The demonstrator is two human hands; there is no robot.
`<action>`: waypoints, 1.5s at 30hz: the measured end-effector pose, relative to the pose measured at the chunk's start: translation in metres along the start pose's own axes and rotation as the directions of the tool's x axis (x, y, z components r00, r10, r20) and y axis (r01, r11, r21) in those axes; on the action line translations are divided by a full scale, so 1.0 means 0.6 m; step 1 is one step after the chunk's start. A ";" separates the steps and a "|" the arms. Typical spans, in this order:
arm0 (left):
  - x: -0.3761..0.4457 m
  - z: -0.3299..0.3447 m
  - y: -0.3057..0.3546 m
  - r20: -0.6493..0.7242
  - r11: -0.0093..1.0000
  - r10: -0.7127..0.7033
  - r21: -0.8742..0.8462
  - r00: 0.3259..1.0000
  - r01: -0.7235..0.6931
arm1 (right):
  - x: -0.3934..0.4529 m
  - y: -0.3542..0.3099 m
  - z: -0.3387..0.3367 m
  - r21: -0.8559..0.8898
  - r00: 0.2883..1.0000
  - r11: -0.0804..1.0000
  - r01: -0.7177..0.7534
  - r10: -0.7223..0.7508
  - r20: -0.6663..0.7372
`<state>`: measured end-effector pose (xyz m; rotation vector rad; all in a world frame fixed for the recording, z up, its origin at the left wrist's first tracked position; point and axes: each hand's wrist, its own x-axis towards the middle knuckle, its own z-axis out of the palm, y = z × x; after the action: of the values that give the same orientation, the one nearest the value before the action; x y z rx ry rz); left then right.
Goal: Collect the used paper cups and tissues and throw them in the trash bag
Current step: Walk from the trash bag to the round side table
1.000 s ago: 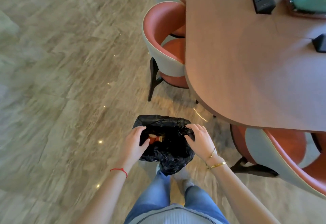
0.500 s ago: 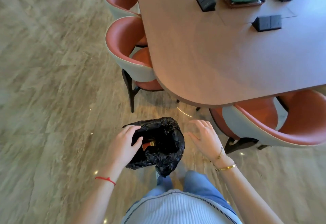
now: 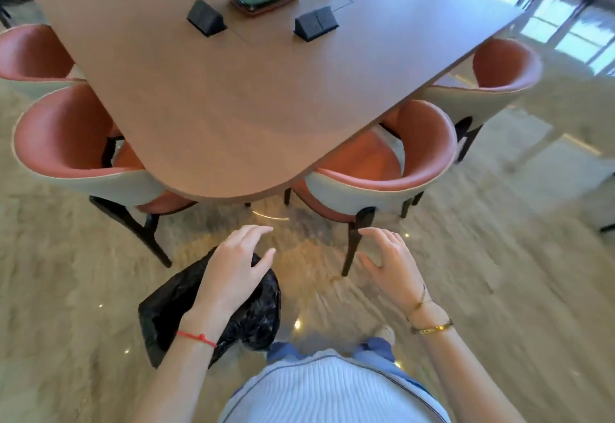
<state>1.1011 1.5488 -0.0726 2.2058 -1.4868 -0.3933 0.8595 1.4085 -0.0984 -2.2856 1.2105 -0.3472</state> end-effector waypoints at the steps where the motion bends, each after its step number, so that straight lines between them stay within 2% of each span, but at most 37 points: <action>1: 0.012 0.013 0.028 0.018 0.999 0.040 0.003 0.999 -0.040 | -0.013 0.023 -0.018 0.007 0.999 1.000 -0.030 0.030 -0.025; 6: 0.072 0.096 0.188 0.101 0.980 0.197 -0.057 0.975 -0.192 | -0.084 0.150 -0.114 0.024 0.979 0.987 -0.162 0.164 -0.121; 11: 0.115 0.188 0.351 0.152 0.945 0.323 -0.108 0.934 -0.309 | -0.148 0.282 -0.204 0.044 0.930 0.958 -0.283 0.285 -0.232; 19: 0.174 0.299 0.573 0.287 0.860 0.510 -0.163 0.811 -0.484 | -0.243 0.438 -0.322 0.138 0.786 0.869 -0.475 0.490 -0.376; 26: 0.246 0.400 0.757 0.405 0.745 0.657 -0.221 0.635 -0.630 | -0.284 0.544 -0.400 0.263 0.567 0.732 -0.629 0.663 -0.489; 32: 0.334 0.504 0.925 0.441 0.610 0.767 -0.275 0.466 -0.743 | -0.282 0.657 -0.472 0.315 0.410 0.639 -0.702 0.724 -0.555; 45: 0.545 0.720 1.324 0.449 0.369 0.876 -0.387 0.176 -0.845 | -0.202 0.952 -0.695 0.423 0.164 0.506 -0.751 0.764 -0.624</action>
<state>0.3887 0.9044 -0.0322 0.7680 -2.7366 -0.7242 0.2089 1.1075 -0.0701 -1.0945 2.5901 -0.9555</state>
